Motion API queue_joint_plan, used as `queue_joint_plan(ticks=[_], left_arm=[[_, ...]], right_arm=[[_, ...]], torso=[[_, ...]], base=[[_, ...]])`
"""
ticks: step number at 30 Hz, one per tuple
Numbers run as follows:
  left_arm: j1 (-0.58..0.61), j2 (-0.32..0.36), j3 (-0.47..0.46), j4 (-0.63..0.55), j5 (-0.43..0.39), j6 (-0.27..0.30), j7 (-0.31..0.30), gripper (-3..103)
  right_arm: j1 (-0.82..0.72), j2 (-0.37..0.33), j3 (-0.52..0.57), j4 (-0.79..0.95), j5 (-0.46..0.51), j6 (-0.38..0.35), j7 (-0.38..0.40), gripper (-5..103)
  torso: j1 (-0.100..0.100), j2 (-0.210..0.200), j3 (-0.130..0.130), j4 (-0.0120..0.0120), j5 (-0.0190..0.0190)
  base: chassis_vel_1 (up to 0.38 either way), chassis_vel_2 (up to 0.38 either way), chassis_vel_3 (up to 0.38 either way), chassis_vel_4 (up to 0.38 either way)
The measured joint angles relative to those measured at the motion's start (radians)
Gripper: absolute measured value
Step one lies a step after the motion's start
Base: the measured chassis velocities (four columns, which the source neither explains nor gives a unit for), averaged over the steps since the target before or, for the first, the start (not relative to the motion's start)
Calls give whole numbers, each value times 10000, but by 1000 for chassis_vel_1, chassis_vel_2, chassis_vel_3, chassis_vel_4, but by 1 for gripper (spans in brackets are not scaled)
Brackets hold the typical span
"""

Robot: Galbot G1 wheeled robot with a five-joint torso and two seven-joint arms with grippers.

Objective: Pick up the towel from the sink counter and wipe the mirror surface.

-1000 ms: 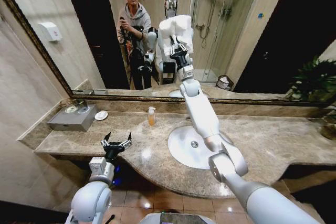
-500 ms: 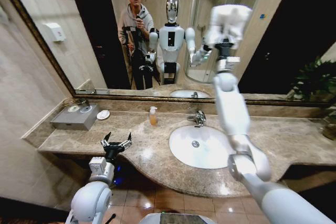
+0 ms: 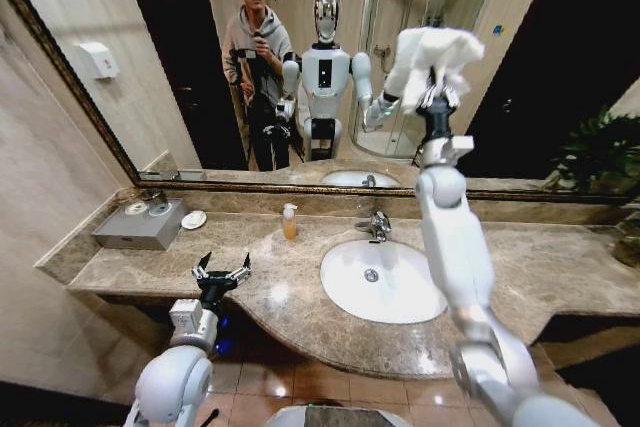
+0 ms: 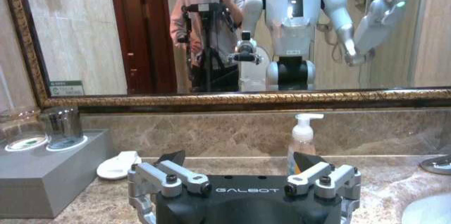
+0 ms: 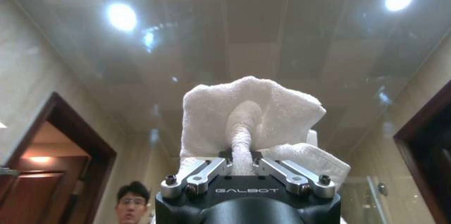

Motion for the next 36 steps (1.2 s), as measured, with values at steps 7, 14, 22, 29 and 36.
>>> queue_joint_plan(ticks=[7,14,22,29,36], left_arm=[[0,1,0,0,-1,0,1,100],[0,1,0,0,0,0,1,100],[1,1,0,0,0,0,1,100],[1,1,0,0,0,0,1,100],[0,1,0,0,0,0,1,100]], right_arm=[[-1631,-349,52,1106,160,-51,-159,8],[-4002,-290,-64,1935,398,-174,-255,8],[-5637,-313,-280,2405,475,-345,-362,8],[-6347,-168,-434,2351,79,101,-384,8],[-7075,-121,-412,2340,-142,344,-452,8]], torso=[[3,0,1,0,-1],[3,0,0,3,-1],[3,1,1,3,-1],[3,1,1,2,-1],[4,1,1,3,0]], base=[[0,0,0,0],[0,0,0,0],[0,0,0,0],[0,0,0,0],[0,0,0,0]])
